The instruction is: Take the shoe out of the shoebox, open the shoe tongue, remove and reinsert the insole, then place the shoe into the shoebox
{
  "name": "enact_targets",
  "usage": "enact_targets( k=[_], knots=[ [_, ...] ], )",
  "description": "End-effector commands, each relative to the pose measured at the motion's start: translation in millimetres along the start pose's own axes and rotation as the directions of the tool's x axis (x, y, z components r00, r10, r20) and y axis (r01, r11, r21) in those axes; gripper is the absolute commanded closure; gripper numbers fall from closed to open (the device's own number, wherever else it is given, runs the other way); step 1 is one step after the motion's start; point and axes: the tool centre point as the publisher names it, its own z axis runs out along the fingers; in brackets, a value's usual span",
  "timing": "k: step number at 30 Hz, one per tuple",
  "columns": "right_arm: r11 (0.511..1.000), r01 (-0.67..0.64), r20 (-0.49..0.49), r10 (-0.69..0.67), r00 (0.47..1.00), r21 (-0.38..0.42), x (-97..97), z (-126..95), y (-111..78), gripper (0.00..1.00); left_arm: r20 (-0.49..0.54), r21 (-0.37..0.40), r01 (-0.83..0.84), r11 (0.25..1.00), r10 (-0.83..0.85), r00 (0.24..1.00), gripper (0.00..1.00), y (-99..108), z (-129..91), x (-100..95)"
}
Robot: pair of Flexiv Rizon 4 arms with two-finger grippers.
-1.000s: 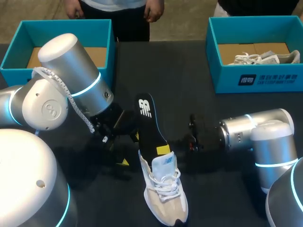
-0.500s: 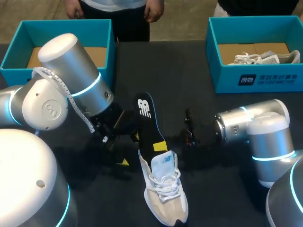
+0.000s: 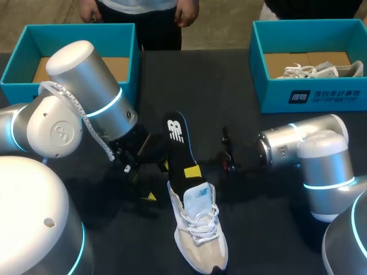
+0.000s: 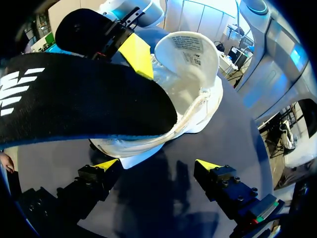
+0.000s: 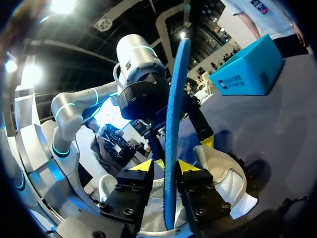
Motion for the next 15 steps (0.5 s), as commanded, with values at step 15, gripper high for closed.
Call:
enact_targets(
  k=[15],
  knots=[
    [0.997,-0.076,-0.008,0.076,0.997,0.018,-13.2,-1.3,-2.5,1.00,0.003,-0.004,0.001,1.000,-0.001,1.000,0.00,-0.8,0.2,1.1]
  ],
)
